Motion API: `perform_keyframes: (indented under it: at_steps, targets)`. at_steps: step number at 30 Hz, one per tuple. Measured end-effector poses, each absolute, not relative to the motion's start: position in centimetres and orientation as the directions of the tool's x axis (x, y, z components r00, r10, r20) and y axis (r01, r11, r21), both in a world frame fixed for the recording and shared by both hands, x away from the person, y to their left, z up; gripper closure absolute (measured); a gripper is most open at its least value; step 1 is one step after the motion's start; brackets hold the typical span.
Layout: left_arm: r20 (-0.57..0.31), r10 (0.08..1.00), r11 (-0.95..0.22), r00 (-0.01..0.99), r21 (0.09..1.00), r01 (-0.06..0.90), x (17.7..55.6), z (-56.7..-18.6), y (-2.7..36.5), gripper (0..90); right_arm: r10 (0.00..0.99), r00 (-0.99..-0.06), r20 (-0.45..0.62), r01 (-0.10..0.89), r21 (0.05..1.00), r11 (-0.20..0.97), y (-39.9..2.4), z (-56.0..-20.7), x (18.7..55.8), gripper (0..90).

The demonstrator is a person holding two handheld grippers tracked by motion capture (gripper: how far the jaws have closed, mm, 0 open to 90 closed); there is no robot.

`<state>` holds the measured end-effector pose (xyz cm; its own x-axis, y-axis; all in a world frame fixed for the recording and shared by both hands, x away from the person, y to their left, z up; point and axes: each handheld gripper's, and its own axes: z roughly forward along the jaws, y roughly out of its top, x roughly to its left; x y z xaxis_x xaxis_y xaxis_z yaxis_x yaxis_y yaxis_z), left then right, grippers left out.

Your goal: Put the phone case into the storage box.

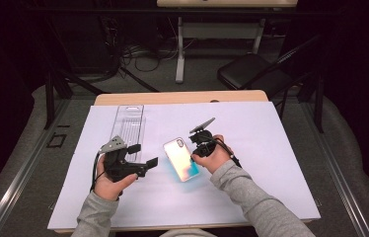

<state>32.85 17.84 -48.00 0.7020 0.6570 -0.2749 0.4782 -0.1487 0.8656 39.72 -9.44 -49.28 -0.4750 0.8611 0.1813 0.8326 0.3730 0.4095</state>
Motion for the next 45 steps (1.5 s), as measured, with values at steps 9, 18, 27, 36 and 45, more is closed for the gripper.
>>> perform_keyframes:
  at_steps: [9, 18, 27, 36, 45]
  targets:
    - [-0.289, 0.646, -0.149, 0.706, 0.86, 0.489, 32.8, -48.4, 17.3, 14.6, 0.86, -0.474, 0.188, 0.828, 0.429, 0.362, -9.5, -49.0, 39.6, 87.3]
    - [-0.324, 0.651, -0.13, 0.687, 0.843, 0.522, 33.0, -49.0, 17.1, 15.2, 0.856, -0.482, 0.186, 0.809, 0.47, 0.353, -9.6, -48.6, 39.2, 87.4]
    - [-0.327, 0.664, -0.132, 0.673, 0.834, 0.536, 32.9, -49.5, 16.7, 19.9, 0.852, -0.493, 0.176, 0.786, 0.509, 0.35, -9.7, -48.1, 38.7, 87.4]
    - [-0.343, 0.661, -0.118, 0.668, 0.831, 0.543, 32.8, -50.1, 16.1, 20.3, 0.851, -0.499, 0.163, 0.775, 0.525, 0.353, -10.1, -47.8, 38.3, 87.3]
    - [-0.362, 0.645, -0.126, 0.673, 0.818, 0.561, 32.8, -50.6, 15.5, 25.9, 0.851, -0.495, 0.175, 0.764, 0.553, 0.331, -10.5, -47.6, 37.8, 87.3]
